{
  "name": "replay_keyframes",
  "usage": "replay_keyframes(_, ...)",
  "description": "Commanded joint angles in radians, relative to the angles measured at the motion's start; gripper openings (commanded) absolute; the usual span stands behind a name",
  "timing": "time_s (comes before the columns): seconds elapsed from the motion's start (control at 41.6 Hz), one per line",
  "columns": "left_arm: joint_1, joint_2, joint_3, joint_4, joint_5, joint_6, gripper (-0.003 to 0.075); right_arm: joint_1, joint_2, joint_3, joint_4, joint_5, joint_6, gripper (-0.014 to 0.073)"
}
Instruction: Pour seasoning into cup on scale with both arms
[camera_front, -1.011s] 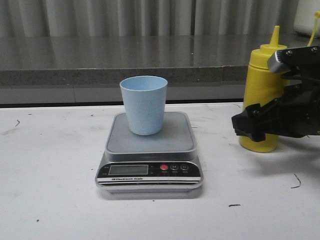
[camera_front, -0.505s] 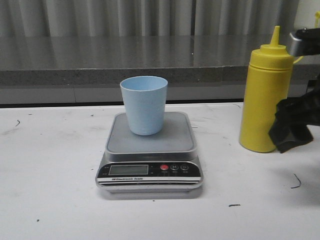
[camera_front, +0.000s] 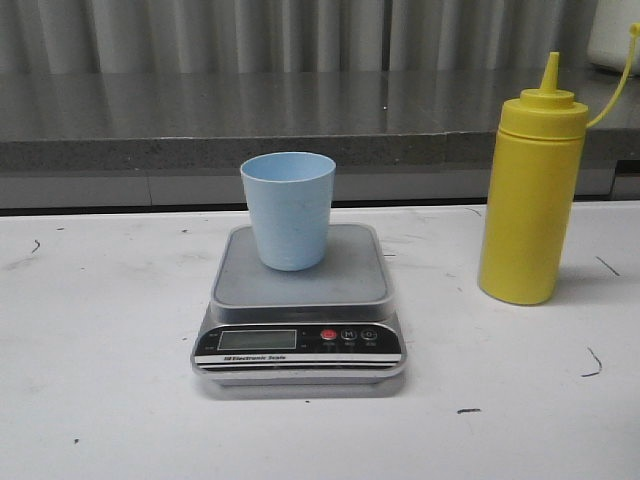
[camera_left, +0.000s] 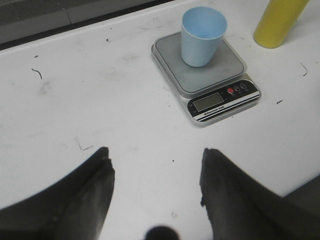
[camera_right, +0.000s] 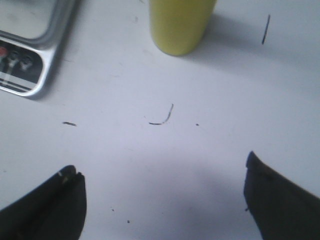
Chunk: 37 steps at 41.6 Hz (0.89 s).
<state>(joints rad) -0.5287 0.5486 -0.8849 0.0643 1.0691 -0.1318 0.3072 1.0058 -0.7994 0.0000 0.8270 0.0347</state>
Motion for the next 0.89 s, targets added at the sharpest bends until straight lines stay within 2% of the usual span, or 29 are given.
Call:
replay_keyframes(0.0, 0.0, 0.003, -0.023, -0.002, -0.069, -0.006, 0.0388, -0.002, -0.1, -0.033, 0.043, -0.03, -0.046, 0.0653)
replay_keyframes(0.289, 0.0, 0.003, -0.023, -0.002, -0.069, -0.006, 0.0388, -0.002, -0.315, 0.019, 0.044, -0.025, -0.046, 0.0653)
replay_keyframes(0.578, 0.0, 0.003, -0.023, -0.002, -0.069, -0.006, 0.0388, -0.002, -0.521, 0.152, 0.044, -0.123, -0.046, 0.0653)
replay_keyframes(0.818, 0.0, 0.003, -0.023, -0.002, -0.084, -0.006, 0.0388, -0.002, -0.548, 0.168, 0.044, -0.134, -0.046, 0.065)
replay_keyframes(0.866, 0.0, 0.003, -0.023, -0.002, -0.084, -0.006, 0.0388, -0.002, -0.548, 0.168, 0.044, -0.135, -0.046, 0.0617)
